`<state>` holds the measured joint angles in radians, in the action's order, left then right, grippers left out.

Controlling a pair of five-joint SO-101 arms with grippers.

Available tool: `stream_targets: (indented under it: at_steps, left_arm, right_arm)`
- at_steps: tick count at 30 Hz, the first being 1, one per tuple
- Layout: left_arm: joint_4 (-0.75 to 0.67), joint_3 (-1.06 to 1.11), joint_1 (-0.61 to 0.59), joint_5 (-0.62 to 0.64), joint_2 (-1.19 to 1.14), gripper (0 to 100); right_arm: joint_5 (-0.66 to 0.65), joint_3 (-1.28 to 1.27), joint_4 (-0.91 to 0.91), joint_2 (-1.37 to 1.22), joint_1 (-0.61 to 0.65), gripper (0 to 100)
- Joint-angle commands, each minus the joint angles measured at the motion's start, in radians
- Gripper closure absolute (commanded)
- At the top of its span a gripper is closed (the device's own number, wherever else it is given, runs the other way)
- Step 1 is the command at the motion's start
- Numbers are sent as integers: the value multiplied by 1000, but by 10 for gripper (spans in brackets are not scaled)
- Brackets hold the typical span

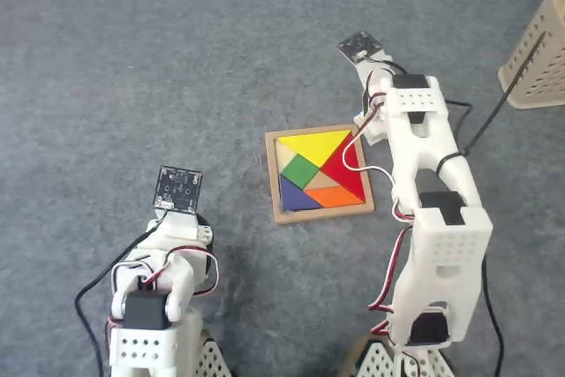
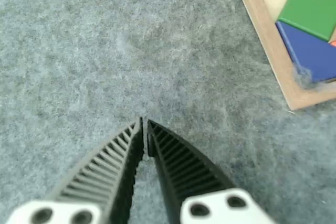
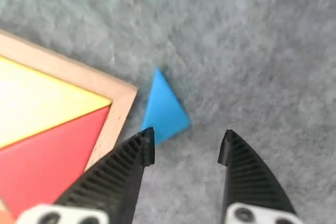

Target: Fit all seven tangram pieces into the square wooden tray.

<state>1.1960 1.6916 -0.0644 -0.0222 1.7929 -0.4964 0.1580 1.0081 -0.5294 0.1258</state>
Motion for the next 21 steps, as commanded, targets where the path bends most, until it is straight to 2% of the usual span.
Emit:
stream_targets:
  at_steps: [1, 16, 21]
  left_arm:
    - [5, -5, -5, 9, 3, 989]
    - [5, -5, -6, 9, 3, 989]
    - [5, -5, -6, 9, 3, 989]
  right_arm:
    - [6, 57, -64, 36, 8, 786]
    - [-29, 81, -96, -134, -2, 790]
    - [-35, 83, -5, -134, -41, 790]
